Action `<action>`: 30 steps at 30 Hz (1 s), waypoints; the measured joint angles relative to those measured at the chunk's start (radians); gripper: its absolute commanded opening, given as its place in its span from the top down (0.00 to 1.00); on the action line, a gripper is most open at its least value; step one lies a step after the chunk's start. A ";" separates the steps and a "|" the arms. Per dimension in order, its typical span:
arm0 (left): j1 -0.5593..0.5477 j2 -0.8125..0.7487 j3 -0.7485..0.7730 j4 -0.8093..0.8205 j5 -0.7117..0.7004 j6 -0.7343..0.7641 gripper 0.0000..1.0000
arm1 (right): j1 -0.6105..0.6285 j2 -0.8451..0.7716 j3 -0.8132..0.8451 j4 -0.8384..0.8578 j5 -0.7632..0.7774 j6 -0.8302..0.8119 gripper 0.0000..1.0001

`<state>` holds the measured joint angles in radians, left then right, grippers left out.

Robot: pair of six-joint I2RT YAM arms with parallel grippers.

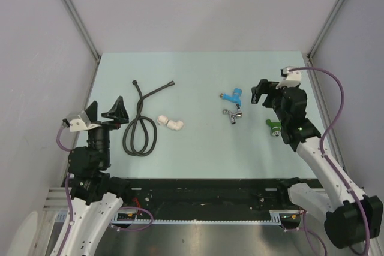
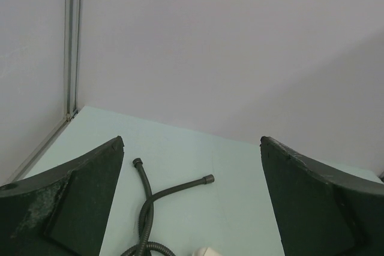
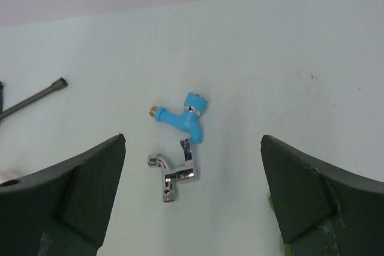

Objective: Install the water faucets

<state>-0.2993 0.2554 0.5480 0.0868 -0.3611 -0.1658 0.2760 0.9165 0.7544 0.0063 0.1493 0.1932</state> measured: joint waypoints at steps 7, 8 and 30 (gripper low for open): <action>0.000 -0.032 -0.026 -0.089 -0.002 -0.003 0.00 | -0.057 0.204 0.116 -0.103 -0.124 0.072 0.00; 0.000 -0.037 -0.031 -0.105 -0.002 -0.004 0.00 | -0.082 0.227 0.126 -0.123 -0.163 0.100 0.00; -0.036 -0.047 -0.096 -0.149 -0.002 -0.010 0.00 | -0.403 0.581 0.153 -0.529 -0.383 0.272 0.00</action>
<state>-0.3355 0.2089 0.4522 -0.0624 -0.3626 -0.1753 -0.1272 1.4979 0.9073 -0.5232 -0.2337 0.4652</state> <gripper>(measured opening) 0.996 0.994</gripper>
